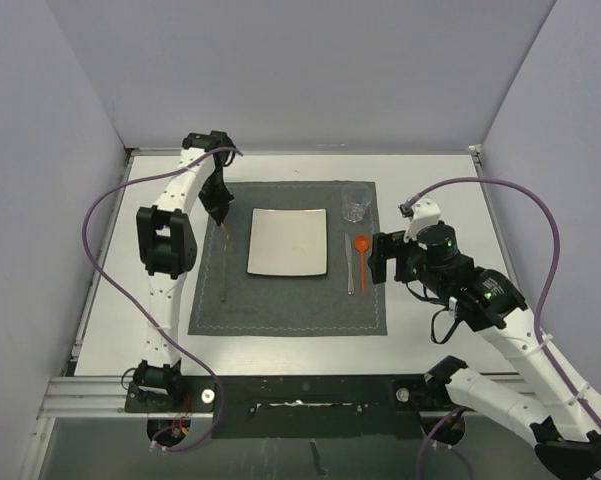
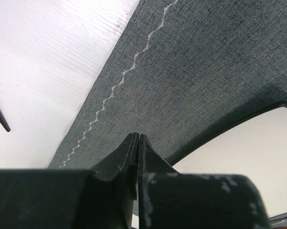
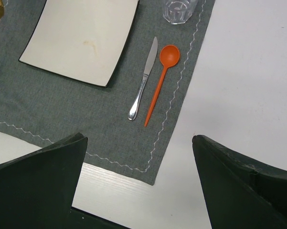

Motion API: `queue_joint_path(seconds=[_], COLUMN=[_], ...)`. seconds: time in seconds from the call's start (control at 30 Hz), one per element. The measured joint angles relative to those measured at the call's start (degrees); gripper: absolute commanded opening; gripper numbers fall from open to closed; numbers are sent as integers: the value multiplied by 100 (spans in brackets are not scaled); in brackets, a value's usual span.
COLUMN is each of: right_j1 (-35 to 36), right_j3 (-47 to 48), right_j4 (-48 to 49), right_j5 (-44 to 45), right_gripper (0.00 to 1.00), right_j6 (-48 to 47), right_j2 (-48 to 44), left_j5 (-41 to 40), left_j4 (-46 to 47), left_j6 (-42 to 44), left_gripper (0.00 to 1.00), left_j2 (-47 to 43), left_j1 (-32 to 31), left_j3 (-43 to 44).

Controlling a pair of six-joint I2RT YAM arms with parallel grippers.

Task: Set the dinner table for one person
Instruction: Place the fork on the napkin.

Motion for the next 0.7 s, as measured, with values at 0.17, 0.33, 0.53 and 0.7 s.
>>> queue_joint_path(seconds=[0.17,0.33,0.53,0.7], right_j1=[0,0,0,0], right_j3=[-37,-39,-39,-81], right_j4=[-4,-4,-4,-7], right_j5=[-35,-33,-20,11], right_gripper=[98,98,98,98], right_j6=[0,-11,-50,-94], right_j2=[-94,-162,-177,-210], left_j5=[4,13,20,17], left_j4=[-68,-142,-164,-164], left_j6=[-83,-151,-181,-197], left_gripper=[0,0,0,0], left_j2=[11,127,385,568], left_j1=[-35,-118,-179,-188], left_j3=[114,382,514,514])
